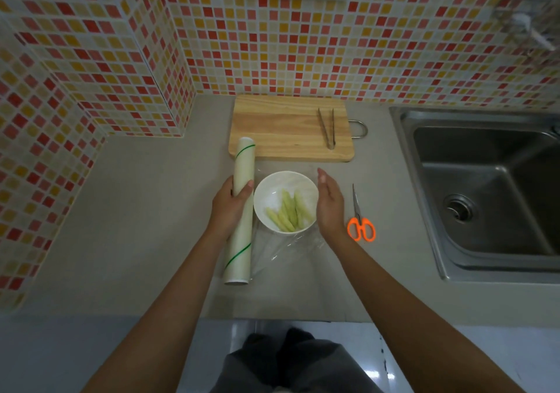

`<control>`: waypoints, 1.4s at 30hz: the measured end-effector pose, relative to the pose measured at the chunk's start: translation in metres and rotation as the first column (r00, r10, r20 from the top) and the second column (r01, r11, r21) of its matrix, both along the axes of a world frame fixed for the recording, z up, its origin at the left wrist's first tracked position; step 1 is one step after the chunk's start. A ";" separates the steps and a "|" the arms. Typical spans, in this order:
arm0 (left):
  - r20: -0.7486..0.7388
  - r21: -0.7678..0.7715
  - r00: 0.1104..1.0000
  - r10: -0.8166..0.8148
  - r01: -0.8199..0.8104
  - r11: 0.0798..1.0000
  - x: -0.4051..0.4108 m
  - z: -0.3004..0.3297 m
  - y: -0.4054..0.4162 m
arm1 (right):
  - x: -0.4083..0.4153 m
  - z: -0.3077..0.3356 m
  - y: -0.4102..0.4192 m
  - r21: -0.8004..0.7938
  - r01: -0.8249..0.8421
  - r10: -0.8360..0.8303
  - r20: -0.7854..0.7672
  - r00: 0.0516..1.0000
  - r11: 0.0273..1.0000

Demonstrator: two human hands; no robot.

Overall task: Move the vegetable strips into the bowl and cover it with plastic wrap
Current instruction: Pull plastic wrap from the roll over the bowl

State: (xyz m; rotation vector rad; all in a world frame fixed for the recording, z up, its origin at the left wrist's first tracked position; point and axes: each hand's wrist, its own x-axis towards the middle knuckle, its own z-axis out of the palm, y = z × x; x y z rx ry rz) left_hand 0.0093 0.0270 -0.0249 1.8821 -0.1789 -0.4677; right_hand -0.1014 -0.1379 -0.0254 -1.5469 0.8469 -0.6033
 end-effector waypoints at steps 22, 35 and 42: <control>0.005 0.020 1.000 -0.024 0.024 1.000 0.003 -0.001 -0.001 | 0.008 -0.011 0.009 0.260 0.072 -0.086 0.044 0.995 0.963; -0.089 -0.051 0.995 -0.042 0.038 0.998 0.015 0.007 0.007 | 0.008 -0.010 0.006 0.158 0.079 -0.082 0.016 0.996 0.984; -0.119 -0.096 0.993 -0.026 0.014 0.995 0.016 0.005 0.013 | 0.008 -0.011 0.002 0.148 0.056 -0.055 -0.014 0.998 0.987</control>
